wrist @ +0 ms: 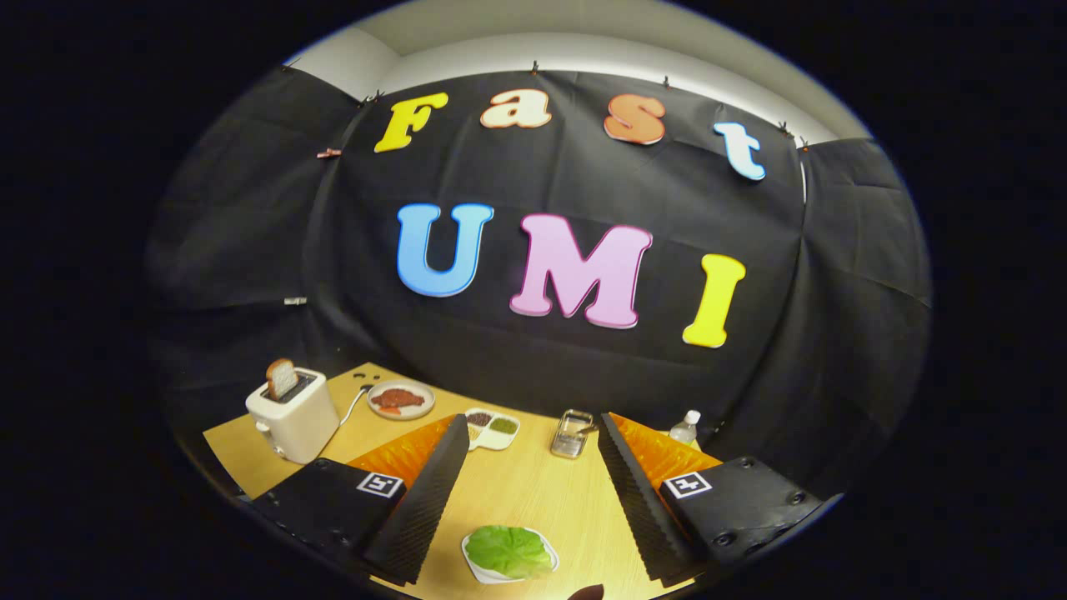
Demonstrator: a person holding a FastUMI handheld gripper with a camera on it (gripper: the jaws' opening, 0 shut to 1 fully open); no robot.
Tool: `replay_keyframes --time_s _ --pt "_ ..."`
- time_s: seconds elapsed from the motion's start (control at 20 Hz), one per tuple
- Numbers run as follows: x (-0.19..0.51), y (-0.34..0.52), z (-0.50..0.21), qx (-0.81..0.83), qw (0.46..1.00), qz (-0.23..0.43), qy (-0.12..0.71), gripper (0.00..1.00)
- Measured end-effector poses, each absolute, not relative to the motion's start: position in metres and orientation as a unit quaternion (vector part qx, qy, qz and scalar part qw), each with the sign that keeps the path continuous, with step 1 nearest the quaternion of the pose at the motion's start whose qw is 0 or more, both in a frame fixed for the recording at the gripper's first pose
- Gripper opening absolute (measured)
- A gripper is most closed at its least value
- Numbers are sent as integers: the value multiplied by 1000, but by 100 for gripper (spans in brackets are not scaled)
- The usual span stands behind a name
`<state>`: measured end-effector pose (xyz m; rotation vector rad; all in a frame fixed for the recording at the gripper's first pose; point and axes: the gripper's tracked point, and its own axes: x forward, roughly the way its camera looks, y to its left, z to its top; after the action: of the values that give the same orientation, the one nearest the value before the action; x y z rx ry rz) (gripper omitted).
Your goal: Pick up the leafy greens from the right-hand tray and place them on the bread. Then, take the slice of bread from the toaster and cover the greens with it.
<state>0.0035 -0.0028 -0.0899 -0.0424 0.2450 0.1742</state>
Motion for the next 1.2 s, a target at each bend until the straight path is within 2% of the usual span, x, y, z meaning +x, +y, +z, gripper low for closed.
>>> replay_keyframes --time_s 0.7,1.2 --pt "-19 -1 -317 -46 917 159 364 96" --pt "-8 13 -422 -65 860 204 464 89"
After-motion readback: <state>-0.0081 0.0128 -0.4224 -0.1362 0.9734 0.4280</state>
